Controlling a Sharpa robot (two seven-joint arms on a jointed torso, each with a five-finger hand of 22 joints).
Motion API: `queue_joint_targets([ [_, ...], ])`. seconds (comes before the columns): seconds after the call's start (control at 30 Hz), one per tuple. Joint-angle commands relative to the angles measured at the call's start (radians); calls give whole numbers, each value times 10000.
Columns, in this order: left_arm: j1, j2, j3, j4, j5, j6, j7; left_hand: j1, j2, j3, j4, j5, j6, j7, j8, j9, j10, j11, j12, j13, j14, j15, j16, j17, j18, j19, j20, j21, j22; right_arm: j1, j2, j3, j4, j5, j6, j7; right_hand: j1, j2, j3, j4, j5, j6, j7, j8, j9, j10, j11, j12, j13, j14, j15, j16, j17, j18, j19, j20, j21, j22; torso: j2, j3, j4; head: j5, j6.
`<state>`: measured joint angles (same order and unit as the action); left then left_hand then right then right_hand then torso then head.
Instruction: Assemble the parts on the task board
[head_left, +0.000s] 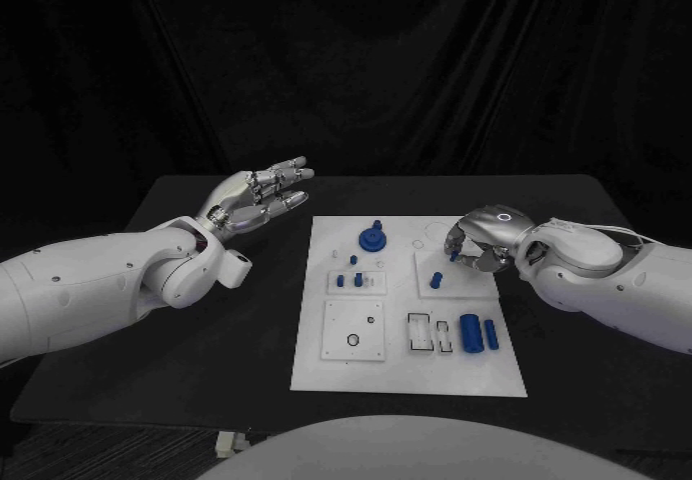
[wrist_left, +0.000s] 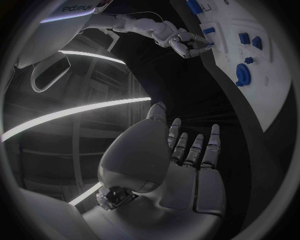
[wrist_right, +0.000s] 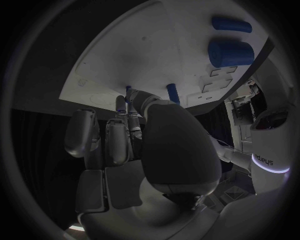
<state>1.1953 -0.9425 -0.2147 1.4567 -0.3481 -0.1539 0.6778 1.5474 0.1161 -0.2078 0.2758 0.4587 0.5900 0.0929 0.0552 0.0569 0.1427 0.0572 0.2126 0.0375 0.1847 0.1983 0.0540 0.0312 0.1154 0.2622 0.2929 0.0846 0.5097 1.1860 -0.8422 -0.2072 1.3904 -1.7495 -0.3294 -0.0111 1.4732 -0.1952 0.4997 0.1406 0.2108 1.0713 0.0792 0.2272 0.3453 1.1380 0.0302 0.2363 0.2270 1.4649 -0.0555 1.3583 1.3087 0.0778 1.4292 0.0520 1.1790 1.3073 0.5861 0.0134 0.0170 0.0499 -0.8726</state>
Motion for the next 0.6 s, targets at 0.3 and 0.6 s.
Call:
queue_joint_targets([
  [0.3, -18, 47, 11, -21, 80, 179, 208, 104, 28, -59, -29, 38, 52, 12, 33, 12, 22, 55, 59, 15, 98, 15, 46, 17, -179, 107, 1, 67, 8, 46, -254, 13, 347, 6, -344, -86, -114, -80, 97, 8, -99, 22, 40, 39, 52, 97, 11, 37, 16, 420, -80, -56, 248, 0, -1, -56, 7, 1608, 1, -3, 1, 8, 0],
  [0.6, -20, 65, 11, -39, 80, 236, 136, 121, 29, -65, -29, 33, 135, 46, 42, 20, 33, 80, 71, 17, 106, 31, 59, 16, -186, 125, 0, 71, -10, 294, -508, 13, 783, 6, -401, -190, -152, -89, 140, -3, -115, 55, 43, 65, 97, 138, 7, 68, 28, 427, -77, -48, 250, -4, 7, -55, 21, 1612, -3, -3, -5, 19, 0],
])
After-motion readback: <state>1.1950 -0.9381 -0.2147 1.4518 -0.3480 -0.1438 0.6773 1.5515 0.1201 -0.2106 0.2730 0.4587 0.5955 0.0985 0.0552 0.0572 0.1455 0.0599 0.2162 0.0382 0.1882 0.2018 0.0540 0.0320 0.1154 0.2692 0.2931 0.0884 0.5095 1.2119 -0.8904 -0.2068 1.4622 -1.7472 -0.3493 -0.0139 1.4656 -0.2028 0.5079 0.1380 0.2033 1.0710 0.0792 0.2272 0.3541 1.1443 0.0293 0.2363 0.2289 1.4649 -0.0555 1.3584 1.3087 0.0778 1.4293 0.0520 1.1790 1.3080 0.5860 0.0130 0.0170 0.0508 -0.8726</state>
